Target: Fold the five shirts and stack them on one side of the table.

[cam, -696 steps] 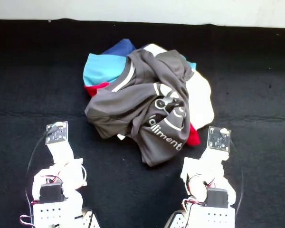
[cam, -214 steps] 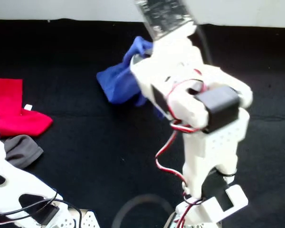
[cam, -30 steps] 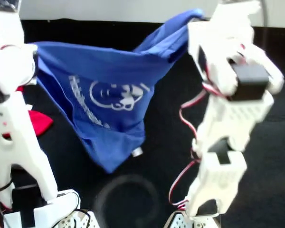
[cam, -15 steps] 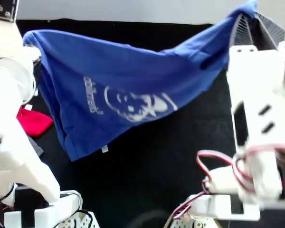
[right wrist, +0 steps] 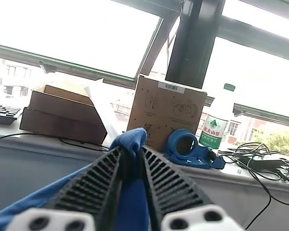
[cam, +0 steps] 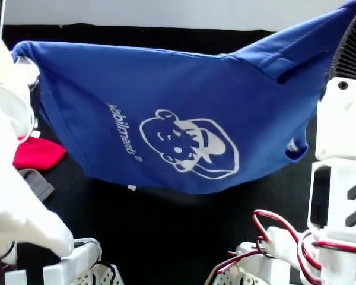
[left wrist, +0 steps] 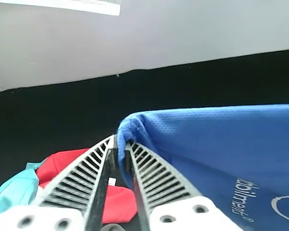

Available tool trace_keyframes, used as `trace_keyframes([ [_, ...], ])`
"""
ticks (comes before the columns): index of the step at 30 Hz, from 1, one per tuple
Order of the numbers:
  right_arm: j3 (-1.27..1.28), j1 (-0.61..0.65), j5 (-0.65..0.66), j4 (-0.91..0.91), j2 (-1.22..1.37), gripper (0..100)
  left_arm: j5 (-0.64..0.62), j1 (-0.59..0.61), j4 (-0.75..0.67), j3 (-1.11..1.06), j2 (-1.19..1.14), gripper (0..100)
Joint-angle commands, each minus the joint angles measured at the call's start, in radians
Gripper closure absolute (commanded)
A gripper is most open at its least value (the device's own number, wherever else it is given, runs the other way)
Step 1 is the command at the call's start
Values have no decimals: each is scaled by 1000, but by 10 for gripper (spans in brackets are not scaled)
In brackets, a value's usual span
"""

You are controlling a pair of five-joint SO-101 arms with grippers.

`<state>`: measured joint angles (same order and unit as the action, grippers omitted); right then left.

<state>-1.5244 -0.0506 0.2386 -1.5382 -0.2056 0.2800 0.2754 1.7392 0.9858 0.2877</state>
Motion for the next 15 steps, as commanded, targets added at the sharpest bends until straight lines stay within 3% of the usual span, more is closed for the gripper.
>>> trace_keyframes([
  [1,5,-12,9,24,-39,993,-5,25,18,-68,41,992],
  [8,5,-8,9,19,-107,993,-5,45,15,-360,110,992],
  [15,5,-10,9,24,-145,993,-3,45,3,-430,272,992],
])
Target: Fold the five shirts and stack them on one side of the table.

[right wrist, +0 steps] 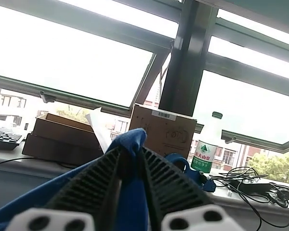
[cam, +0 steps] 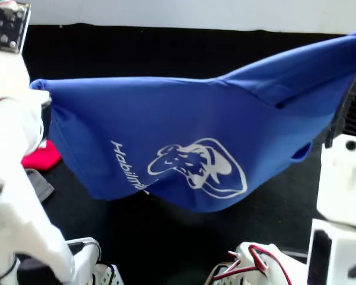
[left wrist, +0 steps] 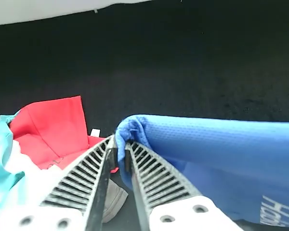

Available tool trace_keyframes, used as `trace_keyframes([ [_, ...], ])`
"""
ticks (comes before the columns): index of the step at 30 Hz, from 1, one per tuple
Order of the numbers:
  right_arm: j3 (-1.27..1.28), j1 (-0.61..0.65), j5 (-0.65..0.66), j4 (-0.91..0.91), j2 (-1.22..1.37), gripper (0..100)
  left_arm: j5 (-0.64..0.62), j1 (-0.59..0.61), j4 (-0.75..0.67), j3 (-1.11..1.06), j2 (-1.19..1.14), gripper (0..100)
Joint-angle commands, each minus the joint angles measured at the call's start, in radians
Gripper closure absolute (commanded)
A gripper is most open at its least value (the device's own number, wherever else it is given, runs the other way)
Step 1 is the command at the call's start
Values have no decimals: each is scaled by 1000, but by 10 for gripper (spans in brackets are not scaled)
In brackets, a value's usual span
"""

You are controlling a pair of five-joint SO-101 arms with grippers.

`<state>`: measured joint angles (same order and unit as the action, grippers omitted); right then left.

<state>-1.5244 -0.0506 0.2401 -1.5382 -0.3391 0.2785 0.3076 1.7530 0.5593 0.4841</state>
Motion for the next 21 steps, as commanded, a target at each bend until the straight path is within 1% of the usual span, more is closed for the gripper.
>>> trace_keyframes([
  [1,5,-12,8,24,-21,993,-2,13,-31,-4,114,992],
  [5,5,-12,8,21,-79,993,-2,15,-114,-7,275,992],
  [9,5,-13,8,38,-124,993,-2,15,-164,-12,380,992],
  [14,7,-35,9,136,-127,993,-2,15,-207,-8,415,992],
  [16,8,-59,8,140,-127,993,-2,15,-203,-12,417,992],
  [21,70,-62,8,139,-154,993,-2,15,-198,-13,423,992],
])
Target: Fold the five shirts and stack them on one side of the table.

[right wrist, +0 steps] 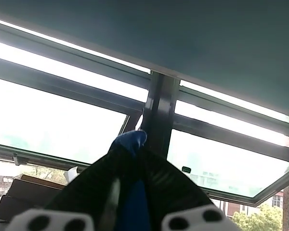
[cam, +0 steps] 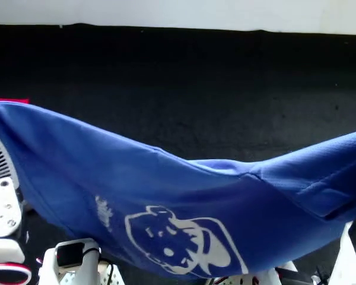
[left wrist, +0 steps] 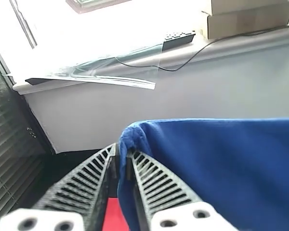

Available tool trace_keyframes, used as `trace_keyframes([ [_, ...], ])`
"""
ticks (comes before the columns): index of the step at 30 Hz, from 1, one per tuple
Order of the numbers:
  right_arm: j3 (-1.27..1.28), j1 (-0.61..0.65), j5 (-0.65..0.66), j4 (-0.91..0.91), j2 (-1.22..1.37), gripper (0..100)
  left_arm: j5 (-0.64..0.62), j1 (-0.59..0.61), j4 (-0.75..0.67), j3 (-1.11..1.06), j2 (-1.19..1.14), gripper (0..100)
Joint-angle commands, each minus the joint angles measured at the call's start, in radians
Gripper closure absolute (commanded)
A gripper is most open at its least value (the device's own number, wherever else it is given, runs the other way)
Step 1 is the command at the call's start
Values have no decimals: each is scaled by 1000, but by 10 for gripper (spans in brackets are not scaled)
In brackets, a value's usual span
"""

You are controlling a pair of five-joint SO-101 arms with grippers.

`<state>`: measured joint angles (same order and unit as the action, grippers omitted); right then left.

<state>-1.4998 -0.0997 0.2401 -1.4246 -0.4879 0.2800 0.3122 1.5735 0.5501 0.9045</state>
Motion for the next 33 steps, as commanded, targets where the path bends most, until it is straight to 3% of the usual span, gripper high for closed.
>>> trace_keyframes([
  [1,65,-13,6,25,-12,993,-3,10,-17,-5,-2,992],
  [7,263,-10,2,35,4,993,-3,10,-35,-193,-68,992],
  [14,558,27,8,171,128,993,-3,4,-221,-305,-328,992],
  [23,719,31,8,456,378,993,-3,7,-275,33,-754,992],
  [29,722,31,8,476,461,993,26,1,-218,275,-941,992],
  [33,730,51,3,421,522,993,69,-13,-172,288,-1064,992],
])
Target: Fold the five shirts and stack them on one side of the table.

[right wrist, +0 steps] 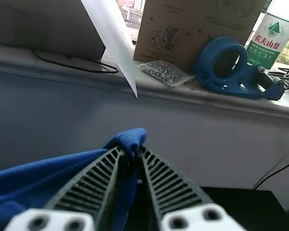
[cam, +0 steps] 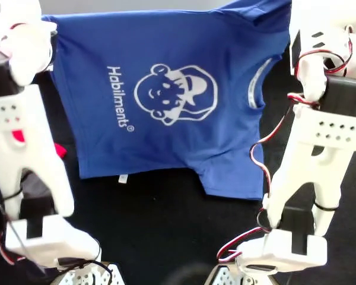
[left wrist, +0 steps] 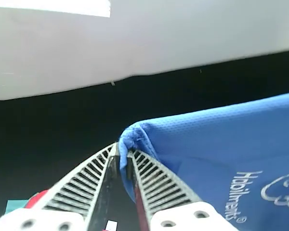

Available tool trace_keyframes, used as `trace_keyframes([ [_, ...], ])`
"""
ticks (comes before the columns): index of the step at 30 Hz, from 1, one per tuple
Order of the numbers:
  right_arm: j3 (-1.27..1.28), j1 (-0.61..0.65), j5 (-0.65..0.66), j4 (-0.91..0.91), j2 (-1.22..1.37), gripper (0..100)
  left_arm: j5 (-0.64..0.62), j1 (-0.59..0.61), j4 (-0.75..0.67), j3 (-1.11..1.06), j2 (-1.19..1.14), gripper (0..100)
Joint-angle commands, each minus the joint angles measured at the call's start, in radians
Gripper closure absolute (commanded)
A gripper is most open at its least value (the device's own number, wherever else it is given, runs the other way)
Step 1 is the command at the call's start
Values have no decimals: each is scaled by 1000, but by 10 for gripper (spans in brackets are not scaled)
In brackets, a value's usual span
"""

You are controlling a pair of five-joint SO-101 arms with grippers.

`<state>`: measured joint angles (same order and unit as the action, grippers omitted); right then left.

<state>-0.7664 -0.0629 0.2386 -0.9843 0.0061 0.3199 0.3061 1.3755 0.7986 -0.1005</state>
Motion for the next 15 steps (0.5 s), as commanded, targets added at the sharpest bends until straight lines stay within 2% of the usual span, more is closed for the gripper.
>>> trace_keyframes([
  [1,-5,22,8,-45,54,993,35,-13,32,39,-90,992],
  [7,-5,70,5,-170,222,993,41,-25,37,44,-249,992],
  [15,-7,82,3,-196,387,993,41,-24,44,44,-369,992],
])
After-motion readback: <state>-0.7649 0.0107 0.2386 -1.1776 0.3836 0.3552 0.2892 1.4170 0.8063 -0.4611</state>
